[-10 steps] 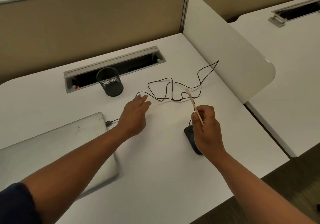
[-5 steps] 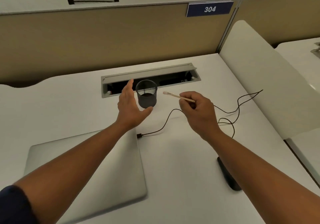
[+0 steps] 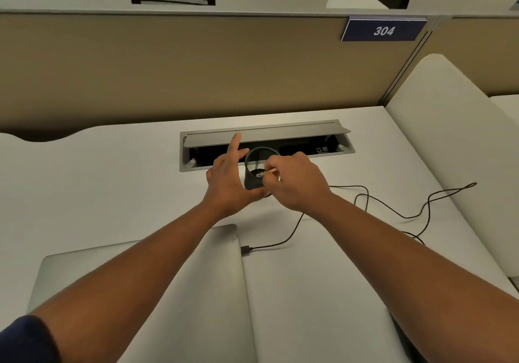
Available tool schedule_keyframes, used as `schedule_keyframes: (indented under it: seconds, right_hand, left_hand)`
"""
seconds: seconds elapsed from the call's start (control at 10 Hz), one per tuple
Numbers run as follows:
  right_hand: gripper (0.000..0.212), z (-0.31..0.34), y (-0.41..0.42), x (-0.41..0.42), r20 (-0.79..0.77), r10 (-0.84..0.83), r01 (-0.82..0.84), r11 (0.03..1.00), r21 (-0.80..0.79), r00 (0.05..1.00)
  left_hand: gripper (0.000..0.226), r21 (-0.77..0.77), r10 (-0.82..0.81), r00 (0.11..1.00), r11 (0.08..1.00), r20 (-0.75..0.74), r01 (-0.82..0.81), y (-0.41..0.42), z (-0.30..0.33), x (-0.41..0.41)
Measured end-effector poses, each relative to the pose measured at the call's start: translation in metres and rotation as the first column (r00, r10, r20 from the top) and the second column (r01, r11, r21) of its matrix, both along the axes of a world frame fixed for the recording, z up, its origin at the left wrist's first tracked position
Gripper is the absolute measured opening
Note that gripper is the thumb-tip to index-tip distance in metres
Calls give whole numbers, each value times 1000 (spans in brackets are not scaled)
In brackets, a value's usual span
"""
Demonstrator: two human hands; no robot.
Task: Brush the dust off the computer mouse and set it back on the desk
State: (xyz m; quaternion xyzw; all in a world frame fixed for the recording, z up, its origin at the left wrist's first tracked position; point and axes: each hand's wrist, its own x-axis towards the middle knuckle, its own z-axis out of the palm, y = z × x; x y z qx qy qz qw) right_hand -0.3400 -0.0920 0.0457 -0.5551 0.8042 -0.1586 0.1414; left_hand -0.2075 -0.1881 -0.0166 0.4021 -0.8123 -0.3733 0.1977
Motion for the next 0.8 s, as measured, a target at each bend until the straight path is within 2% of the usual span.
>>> schedule_keyframes:
  seconds: [0.2, 0.5, 0.7, 0.8]
  right_hand:
    - [23, -5, -16, 1, -158, -7, 20, 997, 81, 987]
    - [24, -15, -19, 3, -199, 30, -2, 991, 136, 980]
    - [44, -10, -7, 6, -180, 48, -26, 992, 123, 982]
    - [54, -2, 6, 6, -162, 20, -16, 999, 29, 987]
  left_hand:
    - [121, -20, 47, 998, 999, -31, -47, -7, -5, -5]
    - [124, -19, 52, 998, 998, -28, -53, -11, -9, -6]
    - [122, -35, -6, 999, 999, 43, 7, -7, -1, -2]
    - [109, -95, 0, 996, 995, 91, 8, -2, 12, 2]
